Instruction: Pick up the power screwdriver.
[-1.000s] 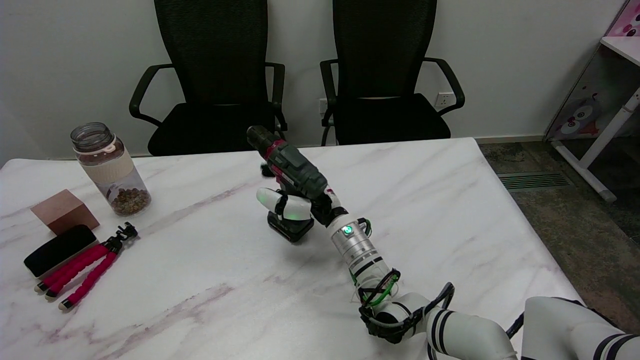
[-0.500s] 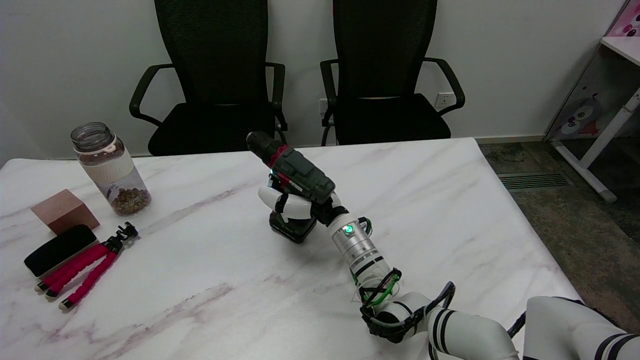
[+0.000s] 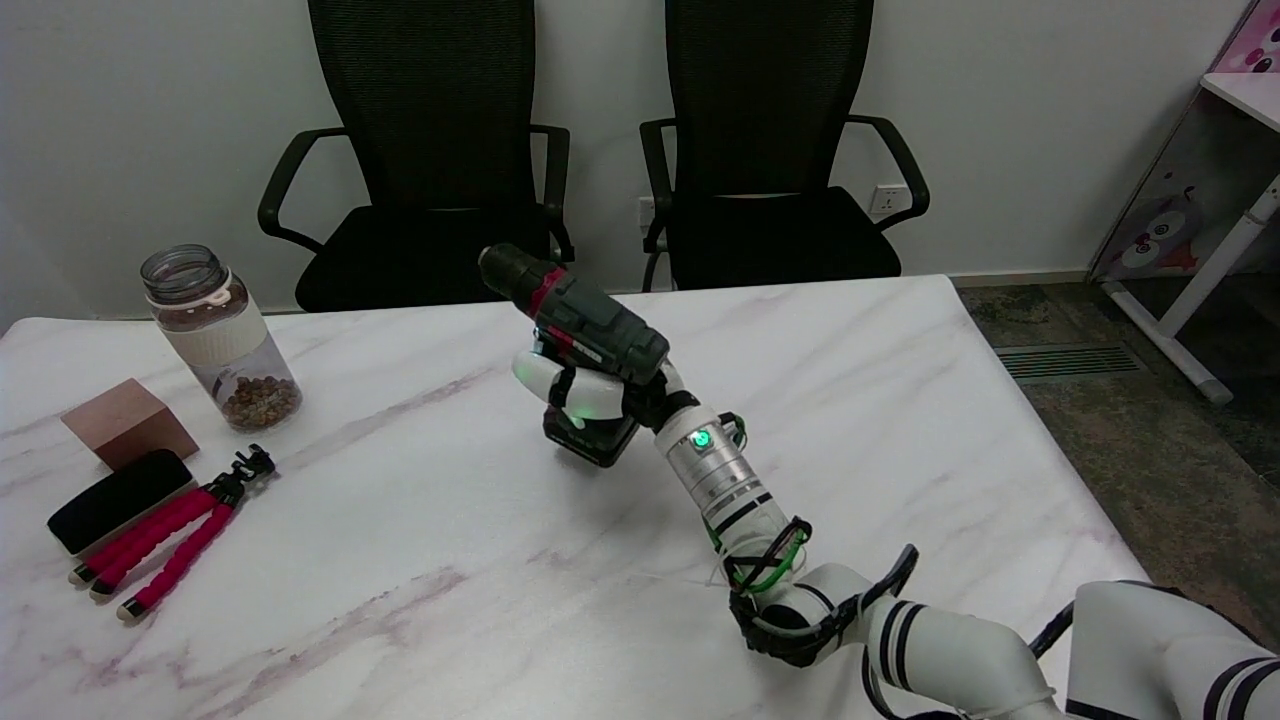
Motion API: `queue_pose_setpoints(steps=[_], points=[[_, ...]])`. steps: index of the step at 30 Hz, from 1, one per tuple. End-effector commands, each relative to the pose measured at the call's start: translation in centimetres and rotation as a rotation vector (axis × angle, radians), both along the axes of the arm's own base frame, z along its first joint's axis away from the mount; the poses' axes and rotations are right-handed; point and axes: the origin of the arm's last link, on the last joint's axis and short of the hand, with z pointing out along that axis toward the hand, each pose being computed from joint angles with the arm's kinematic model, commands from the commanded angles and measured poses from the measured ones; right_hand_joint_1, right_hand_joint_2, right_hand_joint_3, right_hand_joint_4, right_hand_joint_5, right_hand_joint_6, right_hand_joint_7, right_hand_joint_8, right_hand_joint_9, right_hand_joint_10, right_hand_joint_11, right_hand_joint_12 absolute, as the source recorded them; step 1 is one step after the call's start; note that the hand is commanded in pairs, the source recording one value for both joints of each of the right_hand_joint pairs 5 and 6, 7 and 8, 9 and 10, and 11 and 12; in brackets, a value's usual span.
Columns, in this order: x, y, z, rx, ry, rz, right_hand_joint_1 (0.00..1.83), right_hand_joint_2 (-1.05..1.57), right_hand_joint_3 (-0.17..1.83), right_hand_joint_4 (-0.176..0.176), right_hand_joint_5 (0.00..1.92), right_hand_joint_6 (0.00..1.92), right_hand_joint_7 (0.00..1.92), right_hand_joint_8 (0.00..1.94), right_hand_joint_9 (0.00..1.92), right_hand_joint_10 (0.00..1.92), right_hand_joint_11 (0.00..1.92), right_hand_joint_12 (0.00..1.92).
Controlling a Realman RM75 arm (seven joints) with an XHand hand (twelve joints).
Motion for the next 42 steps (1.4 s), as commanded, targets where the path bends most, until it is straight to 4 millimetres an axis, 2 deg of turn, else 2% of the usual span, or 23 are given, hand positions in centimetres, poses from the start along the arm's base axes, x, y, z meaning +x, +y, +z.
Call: queue_pose_setpoints(steps=[1,14,30,36,42], points=[[5.7,-1.0,0.9,0.053,0.063,0.117,0.89,0.78,0.73,0.176,1.87,1.87,1.87,1.87,1.77,1.77,1.77,1.77],[9.6,-1.6,3.7,0.056,0.115,0.212,0.87,0.78,0.72,0.176,1.92,1.92,1.92,1.92,1.78,1.78,1.78,1.78],[14.7,-1.5,10.2,-0.001,0.223,0.310,0.87,0.76,0.74,0.176,1.92,1.92,1.92,1.92,1.78,1.78,1.77,1.77],[15.7,-1.5,12.4,-0.030,0.262,0.324,0.87,0.75,0.75,0.176,1.92,1.92,1.92,1.92,1.77,1.77,1.75,1.75],[16.0,-1.2,13.2,-0.035,0.282,0.331,0.87,0.72,0.78,0.176,1.92,1.92,1.92,1.92,1.75,1.75,1.73,1.73]])
